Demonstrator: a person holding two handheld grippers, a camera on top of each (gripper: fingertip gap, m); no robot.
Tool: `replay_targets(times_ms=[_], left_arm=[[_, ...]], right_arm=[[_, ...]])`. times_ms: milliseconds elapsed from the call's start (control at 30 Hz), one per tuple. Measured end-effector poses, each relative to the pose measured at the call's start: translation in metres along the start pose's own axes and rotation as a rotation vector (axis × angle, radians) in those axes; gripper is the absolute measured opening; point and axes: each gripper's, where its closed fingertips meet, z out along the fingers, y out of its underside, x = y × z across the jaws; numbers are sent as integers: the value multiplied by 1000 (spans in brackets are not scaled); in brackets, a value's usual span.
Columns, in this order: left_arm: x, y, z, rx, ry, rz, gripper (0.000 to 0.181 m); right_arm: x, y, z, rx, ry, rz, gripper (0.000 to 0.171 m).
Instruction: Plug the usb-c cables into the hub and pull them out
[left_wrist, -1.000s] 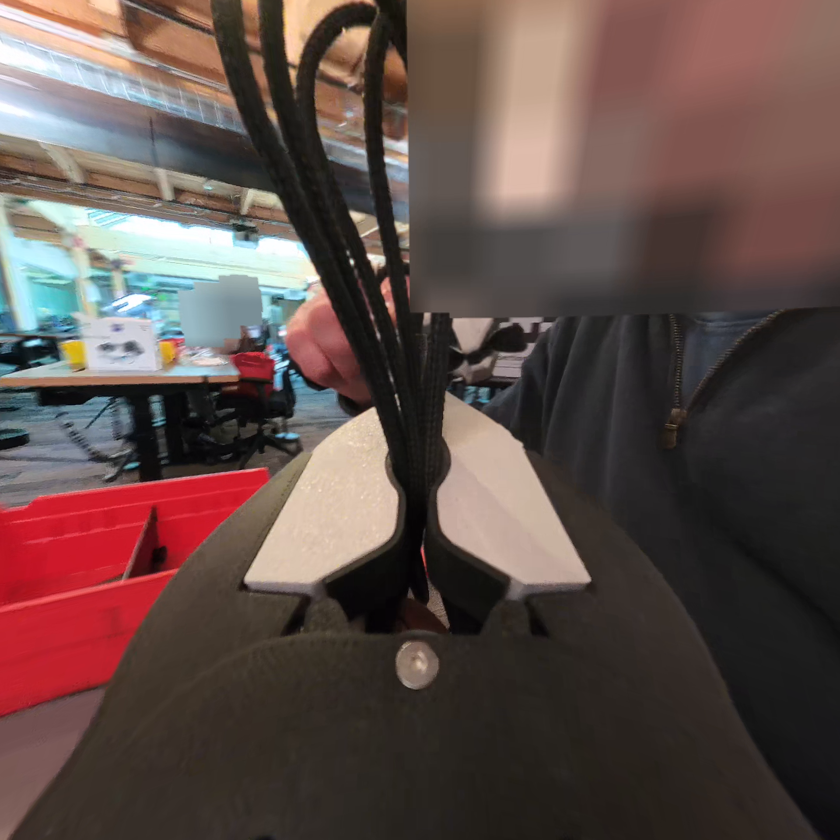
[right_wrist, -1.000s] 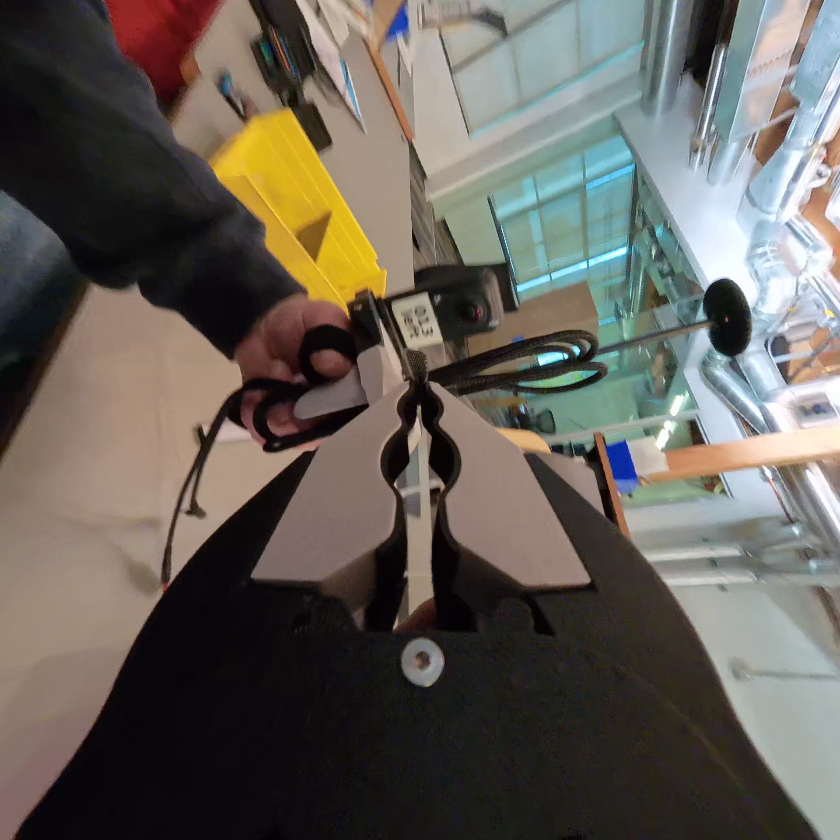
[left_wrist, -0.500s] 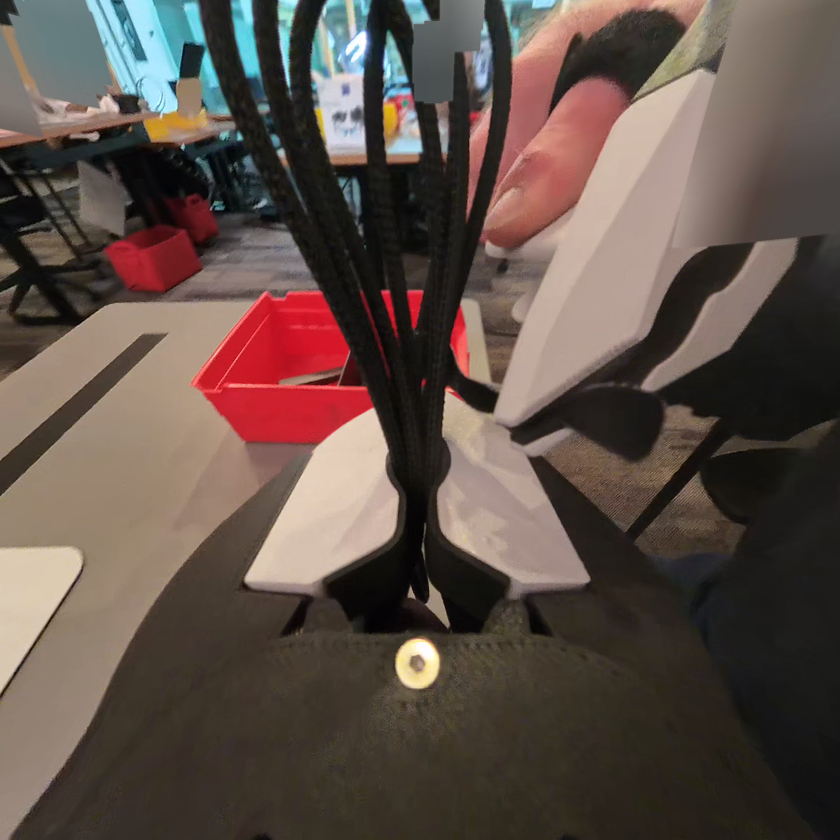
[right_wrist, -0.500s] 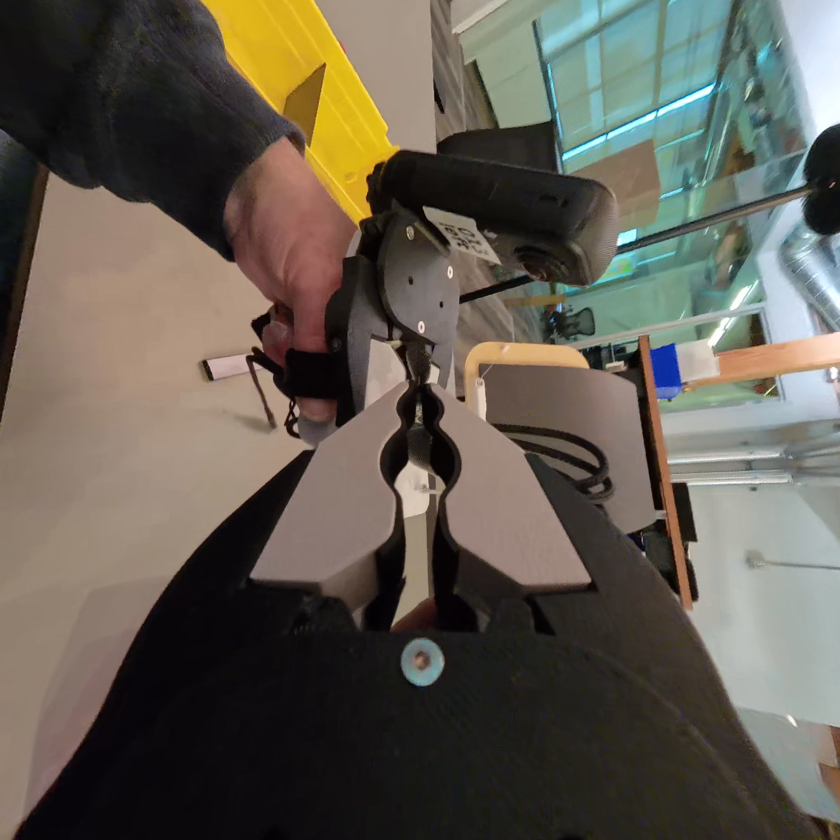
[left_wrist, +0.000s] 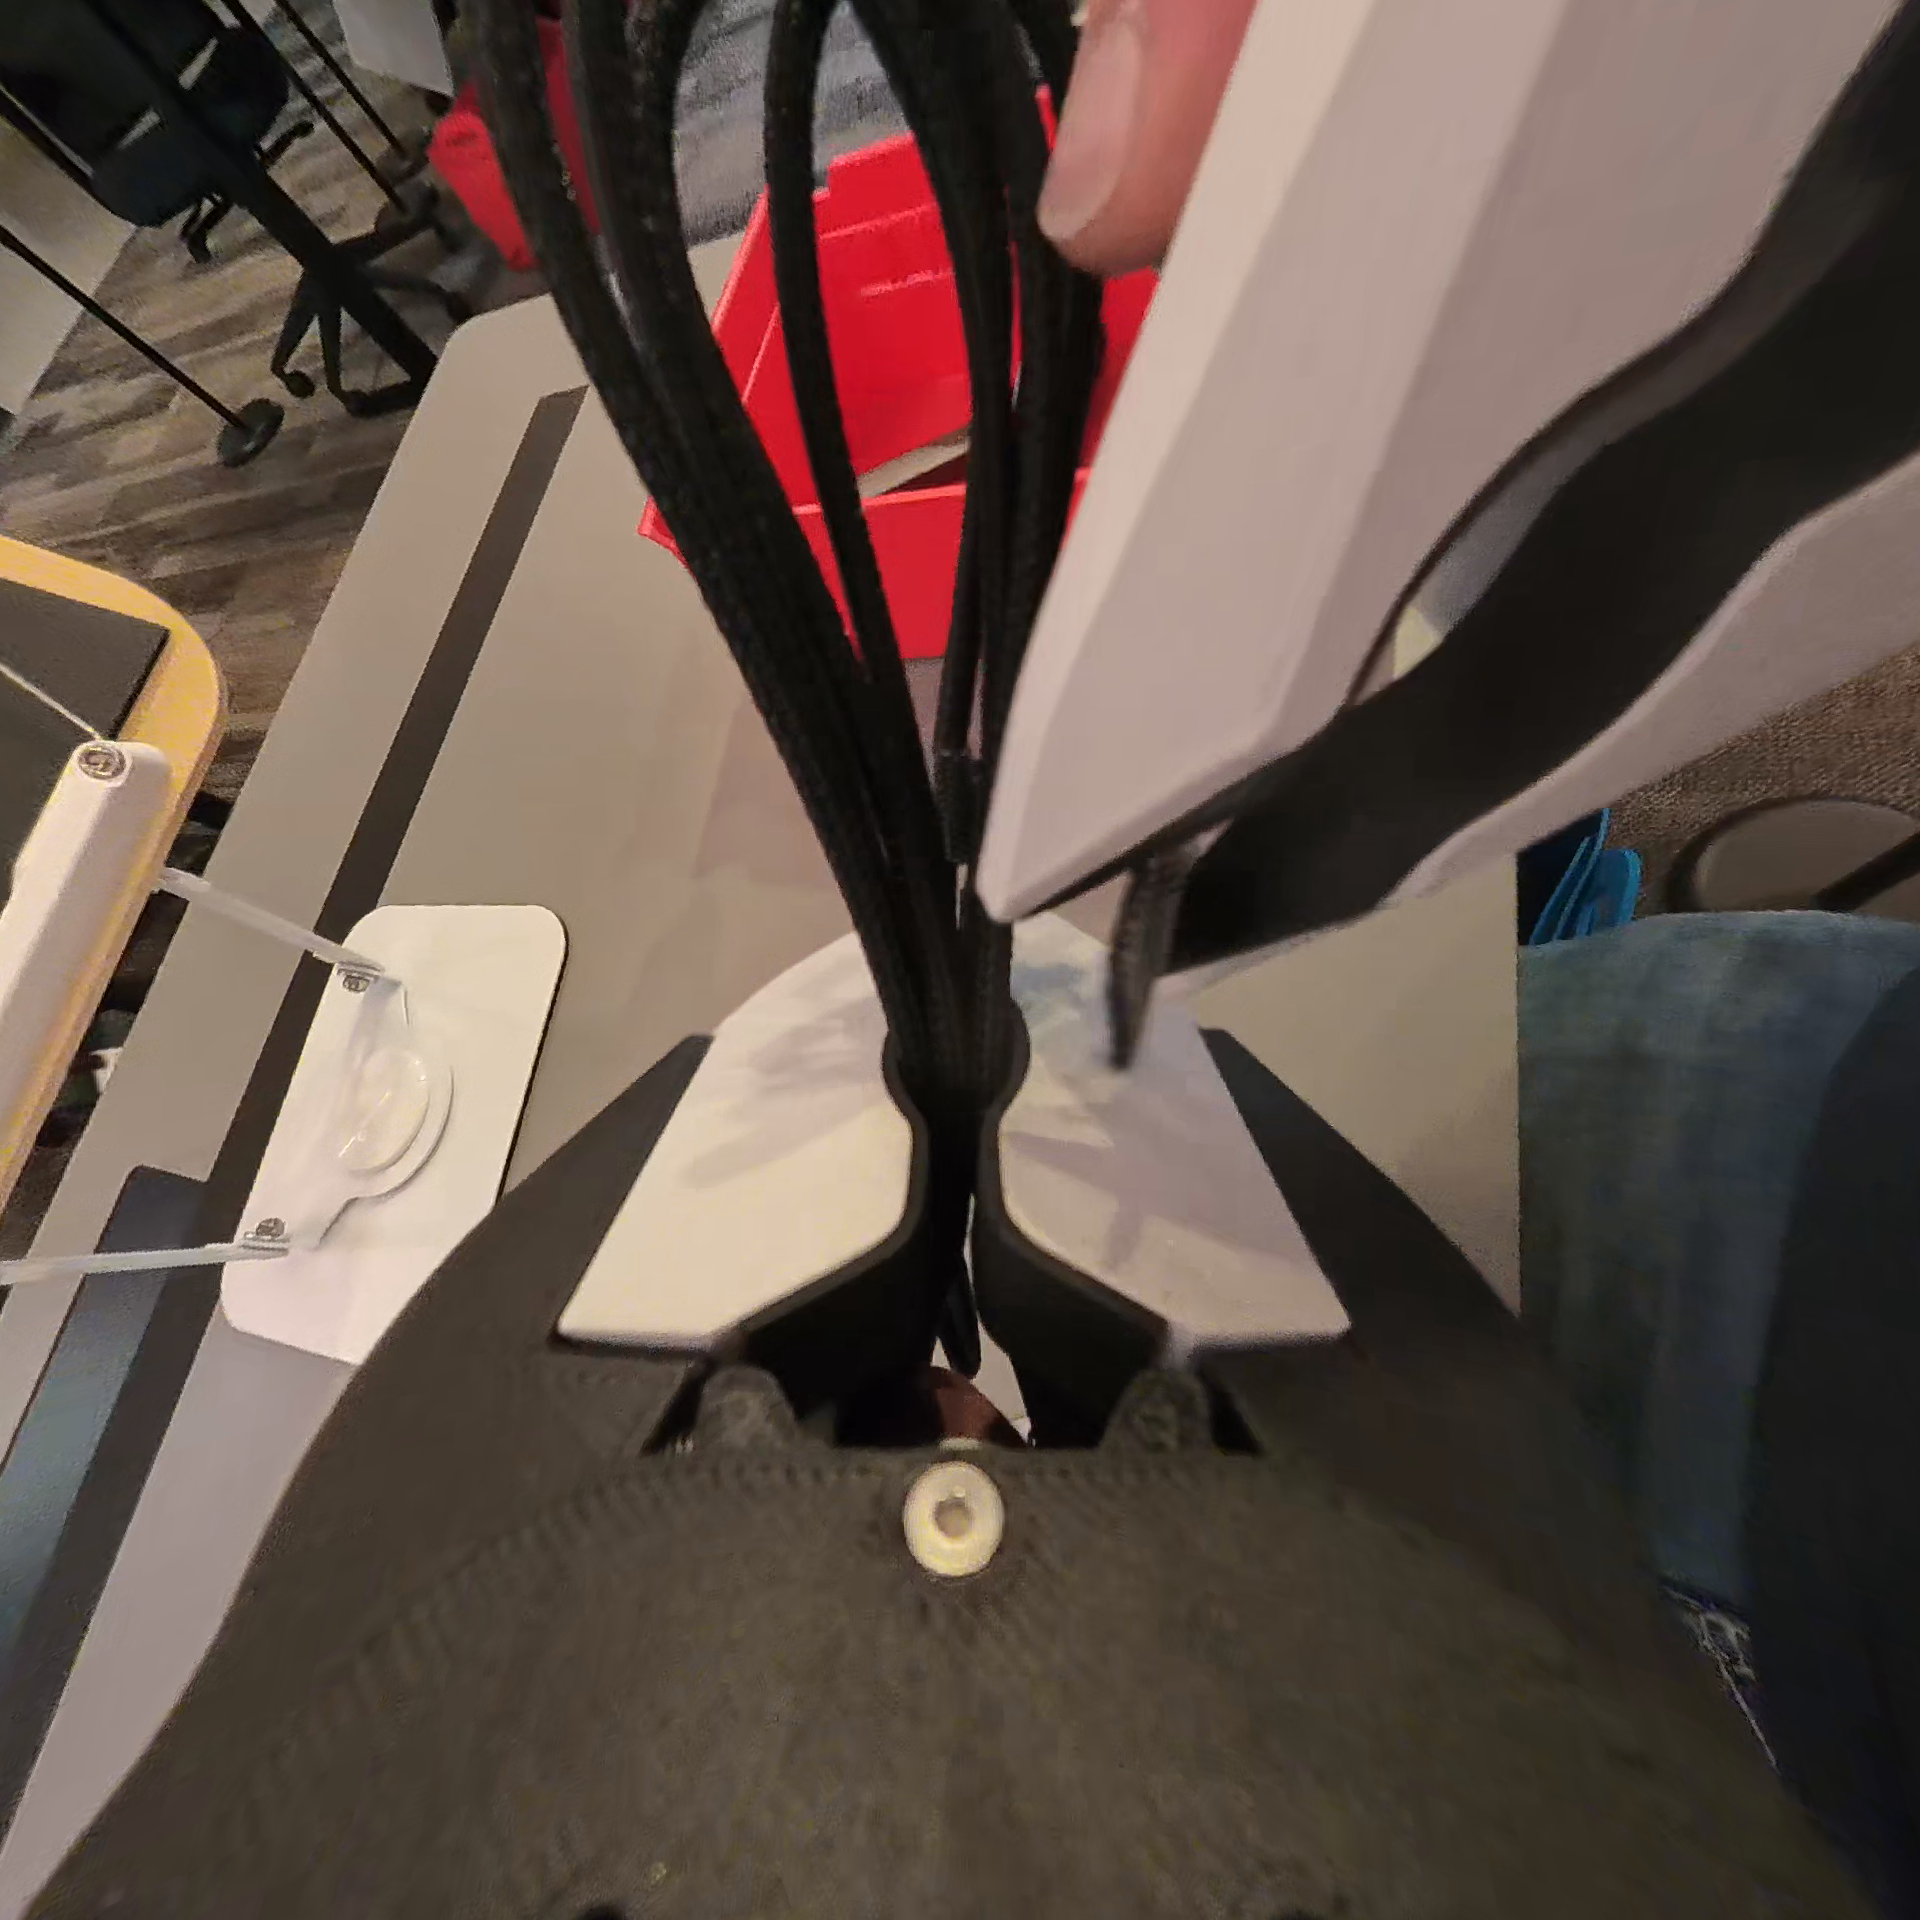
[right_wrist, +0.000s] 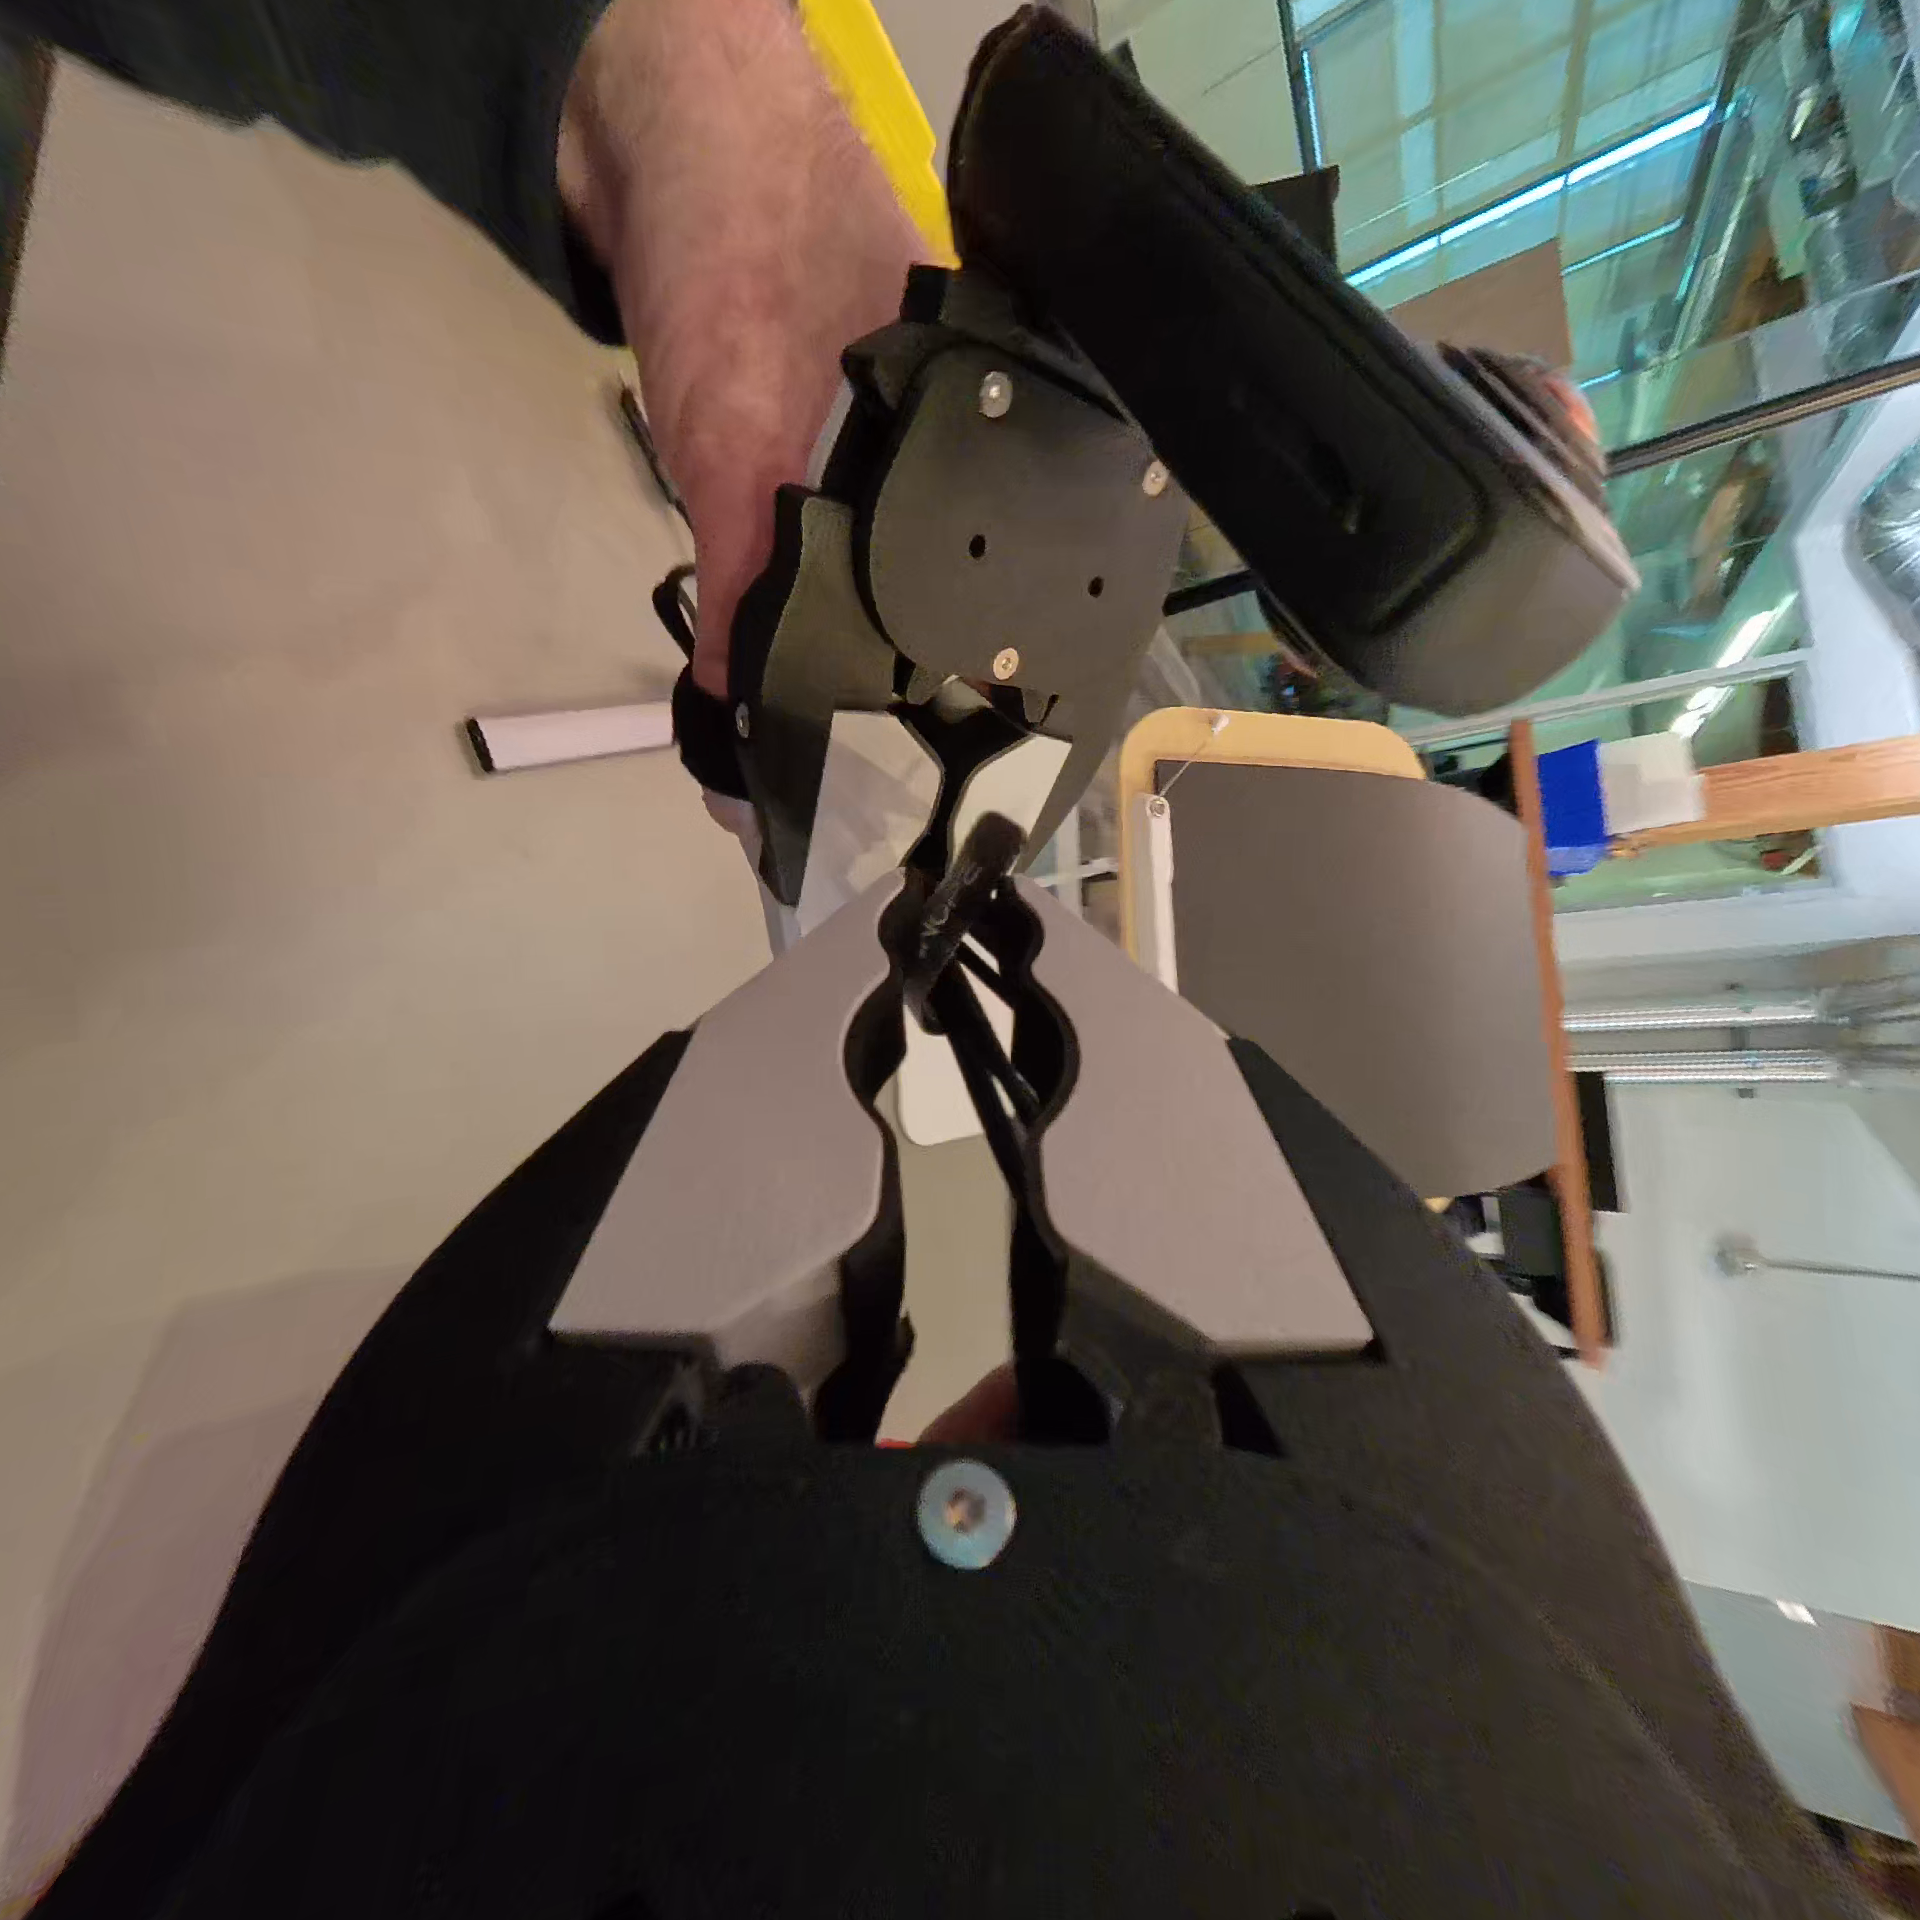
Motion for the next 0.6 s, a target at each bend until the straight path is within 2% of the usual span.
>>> replay_targets(times_ms=[100, 233, 333, 367, 433, 467, 600], left_arm=[[-1, 5, 3, -40, -23, 42, 0], [0, 7, 5, -56, -33, 62, 0], [-1, 9, 5, -64, -41, 70, 0], [-1, 10, 5, -73, -44, 75, 0], [-4, 11, 5, -79, -54, 78, 0], [-5, 11, 4, -81, -56, 76, 0], [-7, 9, 4, -93, -85, 97, 0]], right_arm=[[-3, 3, 2, -41, 42, -128, 19], [-8, 6, 3, -55, -15, -87, 0], [-4, 4, -4, -12, -50, -5, 0], [-2, 4, -7, -5, -53, 7, 1], [-1, 1, -15, 6, -86, 48, 20], [-2, 1, -18, -3, -107, 63, 23], [-6, 17, -14, -109, -146, 86, 25]])
